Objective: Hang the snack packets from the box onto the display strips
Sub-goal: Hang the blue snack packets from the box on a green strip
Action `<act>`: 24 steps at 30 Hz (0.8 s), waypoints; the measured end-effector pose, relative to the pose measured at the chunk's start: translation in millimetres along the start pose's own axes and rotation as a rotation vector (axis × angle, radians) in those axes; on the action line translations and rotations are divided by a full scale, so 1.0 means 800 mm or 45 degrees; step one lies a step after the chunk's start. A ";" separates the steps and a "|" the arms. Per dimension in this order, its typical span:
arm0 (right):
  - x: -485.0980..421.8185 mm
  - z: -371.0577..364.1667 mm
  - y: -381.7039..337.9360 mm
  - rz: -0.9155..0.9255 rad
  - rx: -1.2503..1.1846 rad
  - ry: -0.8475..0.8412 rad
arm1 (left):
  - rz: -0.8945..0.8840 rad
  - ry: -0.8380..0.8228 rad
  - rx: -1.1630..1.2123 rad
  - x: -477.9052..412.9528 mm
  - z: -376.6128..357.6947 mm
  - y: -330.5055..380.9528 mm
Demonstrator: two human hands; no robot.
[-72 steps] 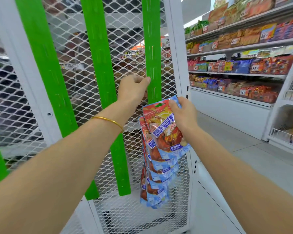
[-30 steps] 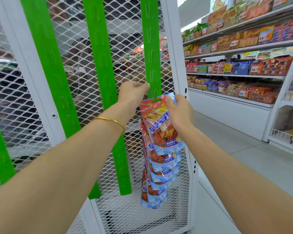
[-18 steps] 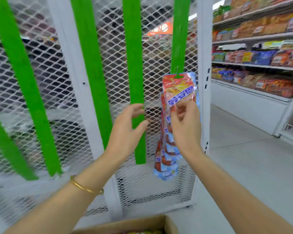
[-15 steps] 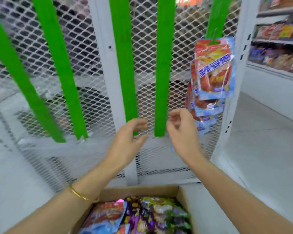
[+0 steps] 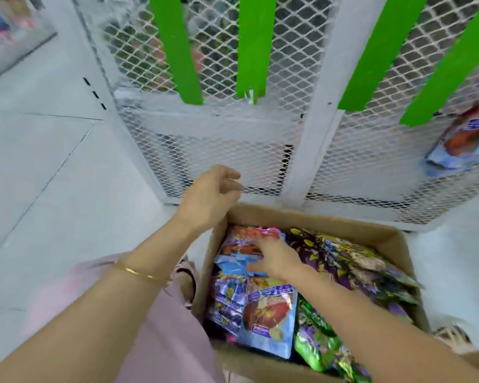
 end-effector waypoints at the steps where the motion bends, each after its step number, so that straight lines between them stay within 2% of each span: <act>1: -0.002 -0.006 -0.001 -0.009 0.049 0.002 | 0.004 0.000 -0.003 -0.001 0.002 -0.004; 6: 0.003 -0.002 -0.002 -0.025 0.289 0.204 | 0.051 -0.043 0.076 0.001 -0.003 -0.012; 8: 0.020 0.019 -0.004 0.001 0.250 0.319 | 0.123 -0.062 0.067 0.004 -0.011 -0.014; 11: 0.058 0.058 -0.008 0.133 -0.024 0.575 | 0.453 -0.136 0.154 0.012 -0.029 -0.018; 13: 0.095 0.078 -0.015 0.315 -0.137 0.783 | 0.709 -0.248 0.376 0.020 -0.045 -0.020; 14: 0.112 0.087 -0.018 0.399 -0.149 0.820 | 0.760 -0.306 0.510 0.025 -0.054 -0.018; 16: 0.141 0.096 -0.013 0.566 -0.133 0.788 | 0.679 -0.358 0.646 0.028 -0.069 -0.014; 18: 0.160 0.107 0.006 0.589 -0.237 0.664 | 0.556 -0.315 0.707 0.032 -0.079 0.000; 20: 0.182 0.126 0.032 0.450 -0.564 0.579 | 0.454 -0.317 0.773 0.037 -0.089 0.022; 23: 0.209 0.169 0.075 0.141 -1.063 0.875 | 0.237 -0.413 0.804 0.037 -0.103 0.074; 24: 0.214 0.187 0.087 0.057 -1.218 0.914 | 0.144 -0.457 0.798 0.037 -0.110 0.098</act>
Point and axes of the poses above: each hand's wrist, its own x-axis away from the middle knuckle, its own z-axis out of the back of the hand, y = z × x, the point moved 2 cm from there along -x, towards the middle knuckle
